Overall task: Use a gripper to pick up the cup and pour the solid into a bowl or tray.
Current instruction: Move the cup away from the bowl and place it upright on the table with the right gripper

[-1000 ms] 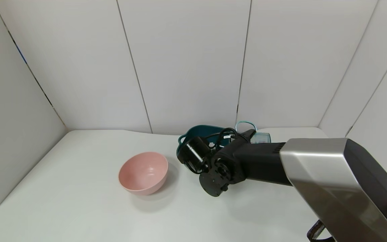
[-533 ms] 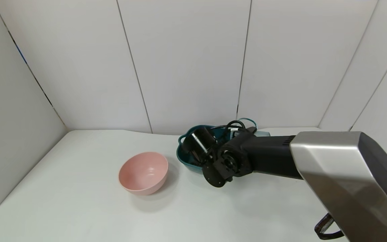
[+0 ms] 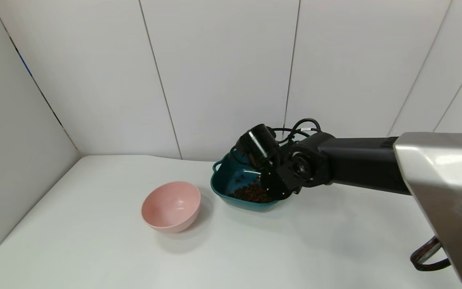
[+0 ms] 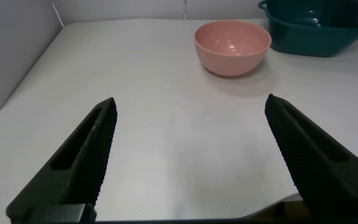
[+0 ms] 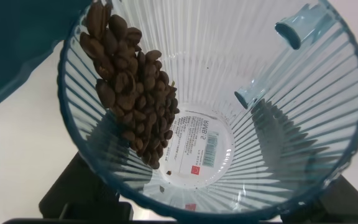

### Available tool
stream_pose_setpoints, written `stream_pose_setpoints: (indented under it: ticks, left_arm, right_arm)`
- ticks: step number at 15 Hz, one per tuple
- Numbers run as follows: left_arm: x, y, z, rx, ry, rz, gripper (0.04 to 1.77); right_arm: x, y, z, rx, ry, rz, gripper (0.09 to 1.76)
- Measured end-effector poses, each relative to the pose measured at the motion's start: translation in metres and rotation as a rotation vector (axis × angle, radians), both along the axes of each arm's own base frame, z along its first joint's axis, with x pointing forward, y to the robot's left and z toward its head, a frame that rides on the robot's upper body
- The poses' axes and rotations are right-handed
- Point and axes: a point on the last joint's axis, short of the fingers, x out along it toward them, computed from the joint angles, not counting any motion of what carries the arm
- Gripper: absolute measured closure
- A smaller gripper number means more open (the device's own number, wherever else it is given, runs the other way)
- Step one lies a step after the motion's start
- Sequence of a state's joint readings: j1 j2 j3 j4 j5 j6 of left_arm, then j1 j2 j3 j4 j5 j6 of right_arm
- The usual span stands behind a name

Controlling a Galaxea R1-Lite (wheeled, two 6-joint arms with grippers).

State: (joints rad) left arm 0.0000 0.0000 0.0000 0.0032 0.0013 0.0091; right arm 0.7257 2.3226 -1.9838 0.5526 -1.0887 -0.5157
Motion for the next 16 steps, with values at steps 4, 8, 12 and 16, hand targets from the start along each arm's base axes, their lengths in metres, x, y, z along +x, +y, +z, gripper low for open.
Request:
stream_pose_setpoints:
  ticks: [4, 8, 12, 16]
  left_arm:
    - [0.0, 0.0, 0.0, 0.0, 0.0, 0.0, 0.09]
    - [0.0, 0.0, 0.0, 0.0, 0.0, 0.0, 0.09]
    - [0.0, 0.0, 0.0, 0.0, 0.0, 0.0, 0.09]
    - [0.0, 0.0, 0.0, 0.0, 0.0, 0.0, 0.09]
  right_arm:
    - [0.004, -0.021, 0.019, 0.203, -0.011, -0.008, 0.52]
    - [0.005, -0.05, 0.033, 0.462, 0.005, -0.036, 0.52]
    - [0.001, -0.076, 0.048, 0.733, -0.013, -0.107, 0.52]
    - [-0.005, -0.108, 0.061, 0.865, -0.014, -0.151, 0.52]
